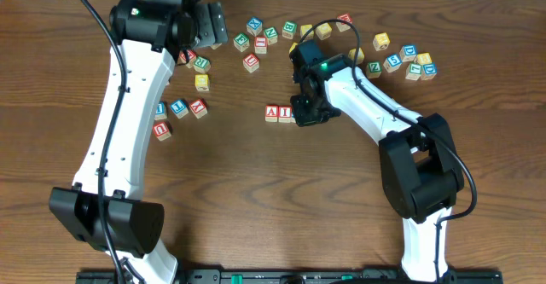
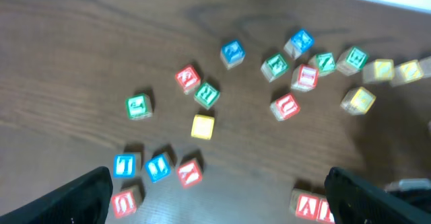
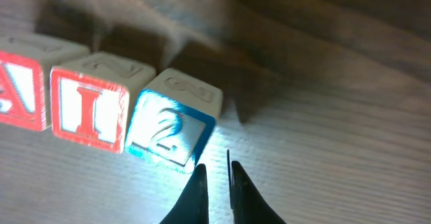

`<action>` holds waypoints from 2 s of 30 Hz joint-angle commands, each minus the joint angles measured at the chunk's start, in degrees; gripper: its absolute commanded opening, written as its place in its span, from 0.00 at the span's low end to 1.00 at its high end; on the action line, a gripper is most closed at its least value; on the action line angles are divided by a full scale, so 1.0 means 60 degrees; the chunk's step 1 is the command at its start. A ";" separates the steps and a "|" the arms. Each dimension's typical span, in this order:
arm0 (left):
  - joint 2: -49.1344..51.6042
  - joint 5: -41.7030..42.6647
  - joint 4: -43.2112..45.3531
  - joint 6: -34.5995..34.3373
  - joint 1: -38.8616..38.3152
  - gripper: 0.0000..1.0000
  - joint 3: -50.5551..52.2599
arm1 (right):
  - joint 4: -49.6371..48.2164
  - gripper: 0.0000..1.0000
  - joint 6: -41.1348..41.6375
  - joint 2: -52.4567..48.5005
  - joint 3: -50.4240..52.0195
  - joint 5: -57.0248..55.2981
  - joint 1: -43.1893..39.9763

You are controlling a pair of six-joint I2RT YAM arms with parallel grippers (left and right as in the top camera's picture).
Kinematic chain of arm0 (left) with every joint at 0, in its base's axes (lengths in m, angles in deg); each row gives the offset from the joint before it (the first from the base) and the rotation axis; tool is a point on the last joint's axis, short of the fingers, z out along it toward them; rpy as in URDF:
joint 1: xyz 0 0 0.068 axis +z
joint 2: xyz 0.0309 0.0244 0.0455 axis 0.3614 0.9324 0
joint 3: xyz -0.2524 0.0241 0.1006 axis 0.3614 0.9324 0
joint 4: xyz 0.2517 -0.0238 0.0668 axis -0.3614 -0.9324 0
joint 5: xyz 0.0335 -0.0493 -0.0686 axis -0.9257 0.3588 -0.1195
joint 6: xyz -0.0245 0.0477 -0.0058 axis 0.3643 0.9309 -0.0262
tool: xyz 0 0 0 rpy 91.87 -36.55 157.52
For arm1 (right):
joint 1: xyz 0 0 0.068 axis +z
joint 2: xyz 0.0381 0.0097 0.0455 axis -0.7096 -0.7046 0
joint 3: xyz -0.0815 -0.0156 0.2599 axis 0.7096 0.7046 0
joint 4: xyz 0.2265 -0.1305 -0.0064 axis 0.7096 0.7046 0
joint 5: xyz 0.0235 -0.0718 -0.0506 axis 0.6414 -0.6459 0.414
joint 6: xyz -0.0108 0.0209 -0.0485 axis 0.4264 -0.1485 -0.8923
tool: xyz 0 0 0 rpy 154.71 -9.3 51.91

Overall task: Spell out AI2
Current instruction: 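Lower the blue 2 block beside I and open the right gripper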

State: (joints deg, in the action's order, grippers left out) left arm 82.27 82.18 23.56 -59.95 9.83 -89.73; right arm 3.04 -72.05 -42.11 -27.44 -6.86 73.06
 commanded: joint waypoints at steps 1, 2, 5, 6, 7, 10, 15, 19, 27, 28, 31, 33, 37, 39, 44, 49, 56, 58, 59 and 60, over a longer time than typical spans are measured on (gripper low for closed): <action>0.0117 -0.0022 -0.0310 -0.0051 0.0007 1.00 -0.0146 | 0.0022 0.07 0.0149 -0.0044 -0.0204 0.0444 0.0000; 0.0153 -0.0022 -0.0382 -0.0047 0.0007 1.00 -0.0146 | -0.0015 0.07 0.0240 -0.0044 -0.0200 0.0437 -0.0004; 0.0273 -0.0022 -0.0481 -0.0047 0.0007 1.00 -0.0146 | -0.0189 0.07 0.0288 -0.0044 -0.0200 0.0415 -0.0015; 0.0295 -0.0022 -0.0481 -0.0047 0.0007 1.00 -0.0146 | -0.0226 0.07 0.0288 -0.0044 -0.0200 0.0408 -0.0033; 0.0328 -0.0022 -0.0484 -0.0047 0.0007 1.00 -0.0146 | -0.0266 0.07 0.0288 -0.0044 -0.0200 0.0412 -0.0066; 0.0342 -0.0022 -0.0477 -0.0047 0.0007 1.00 -0.0146 | -0.0415 0.07 0.0280 -0.0044 -0.0204 0.0412 -0.0157; 0.0342 -0.0022 -0.0474 -0.0047 0.0007 1.00 -0.0146 | -0.0645 0.07 -0.0182 -0.0044 -0.0204 0.0412 -0.0219; 0.0342 -0.0022 -0.0474 -0.0044 0.0007 1.00 -0.0146 | -0.0576 0.07 -0.0408 -0.0044 -0.0204 -0.0087 -0.0219; 0.0342 -0.0022 -0.0477 -0.0047 0.0007 1.00 -0.0146 | -0.0619 0.01 -0.0433 -0.0044 -0.0200 -0.0178 -0.0153; 0.0342 -0.0022 -0.0477 -0.0047 0.0007 1.00 -0.0146 | -0.0645 0.01 -0.0361 -0.0047 -0.0200 -0.0117 -0.0131; 0.0342 -0.0022 -0.0481 -0.0047 0.0007 1.00 -0.0146 | -0.0692 0.01 -0.0321 -0.0047 -0.0200 -0.0080 -0.0084; 0.0342 -0.0022 -0.0477 -0.0047 0.0007 1.00 -0.0146 | -0.0718 0.01 -0.0324 -0.0095 -0.0200 -0.0066 -0.0058; 0.0342 -0.0022 -0.0481 -0.0047 0.0007 1.00 -0.0146 | -0.0787 0.01 -0.0328 -0.0302 -0.0200 0.0106 -0.0055; 0.0342 -0.0022 -0.0481 -0.0047 0.0007 1.00 -0.0146 | -0.0798 0.01 -0.0328 -0.0313 -0.0200 0.0102 -0.0055; 0.0342 -0.0022 -0.0477 -0.0047 0.0007 1.00 -0.0146 | -0.0918 0.01 -0.0667 -0.0313 -0.0200 0.0397 -0.0047; 0.0346 -0.0022 -0.0477 -0.0051 0.0007 0.99 -0.0146 | -0.1151 0.01 -0.0856 -0.0313 -0.0200 0.0466 -0.0004; 0.0346 -0.0022 -0.0484 -0.0047 0.0007 1.00 -0.0146 | -0.1337 0.01 -0.0980 -0.0313 -0.0200 0.0517 0.0069; 0.0346 -0.0022 -0.0481 -0.0047 0.0007 1.00 -0.0146 | -0.1315 0.01 -0.0980 -0.0313 -0.0200 0.0441 0.0069; 0.0346 -0.0022 -0.0484 -0.0044 0.0007 1.00 -0.0146 | -0.1297 0.01 -0.0980 -0.0313 -0.0200 0.0393 0.0051; 0.0346 -0.0022 -0.0481 -0.0047 0.0007 1.00 -0.0146 | -0.1282 0.01 -0.0980 -0.0310 -0.0204 0.0328 0.0033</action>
State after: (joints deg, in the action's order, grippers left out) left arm 83.63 82.16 20.85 -59.95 9.83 -89.73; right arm -4.85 -77.07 -43.11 -27.53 -4.41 73.12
